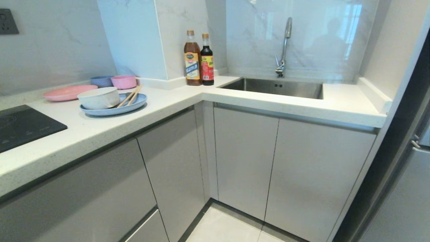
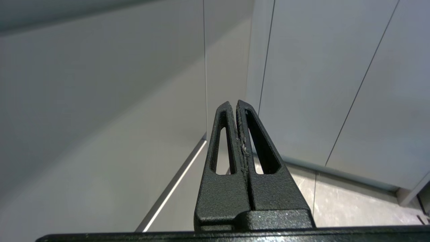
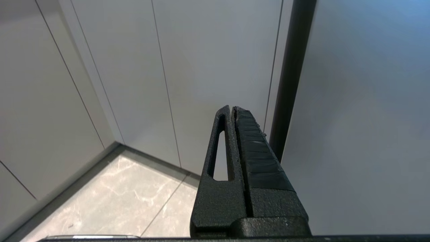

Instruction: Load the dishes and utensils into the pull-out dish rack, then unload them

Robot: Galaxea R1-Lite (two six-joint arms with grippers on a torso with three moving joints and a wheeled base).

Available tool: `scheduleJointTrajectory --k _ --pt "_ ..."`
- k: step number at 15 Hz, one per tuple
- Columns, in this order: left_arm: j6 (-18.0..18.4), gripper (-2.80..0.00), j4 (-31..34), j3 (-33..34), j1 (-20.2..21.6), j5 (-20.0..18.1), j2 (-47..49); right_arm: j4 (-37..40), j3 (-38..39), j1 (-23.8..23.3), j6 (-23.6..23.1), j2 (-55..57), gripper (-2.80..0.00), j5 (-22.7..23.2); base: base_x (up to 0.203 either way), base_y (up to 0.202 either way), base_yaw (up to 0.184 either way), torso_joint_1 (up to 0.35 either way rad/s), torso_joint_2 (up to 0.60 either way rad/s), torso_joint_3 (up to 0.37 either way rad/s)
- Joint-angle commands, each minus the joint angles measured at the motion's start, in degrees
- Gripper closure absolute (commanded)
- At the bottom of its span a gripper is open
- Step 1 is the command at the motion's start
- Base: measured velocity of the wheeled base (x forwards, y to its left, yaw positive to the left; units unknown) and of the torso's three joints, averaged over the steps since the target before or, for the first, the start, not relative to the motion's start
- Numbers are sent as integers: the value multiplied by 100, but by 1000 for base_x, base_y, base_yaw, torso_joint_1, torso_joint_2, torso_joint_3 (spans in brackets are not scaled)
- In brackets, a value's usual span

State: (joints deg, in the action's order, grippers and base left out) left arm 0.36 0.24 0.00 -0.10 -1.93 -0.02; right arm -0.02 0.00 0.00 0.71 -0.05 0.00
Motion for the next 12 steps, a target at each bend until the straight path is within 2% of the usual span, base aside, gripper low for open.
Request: scheduleJointTrajectory --k 1,4,12 --pt "-1 0 2 18 1 -1 11 -6 9 0 0 5 0 0 0 0 0 2 4 201" --pt "-27 0 2 18 1 -1 11 -6 9 0 0 5 0 0 0 0 0 5 4 186" --pt "-106 0 -7 18 1 43 11 -6 9 0 0 5 0 0 0 0 0 1 2 19"
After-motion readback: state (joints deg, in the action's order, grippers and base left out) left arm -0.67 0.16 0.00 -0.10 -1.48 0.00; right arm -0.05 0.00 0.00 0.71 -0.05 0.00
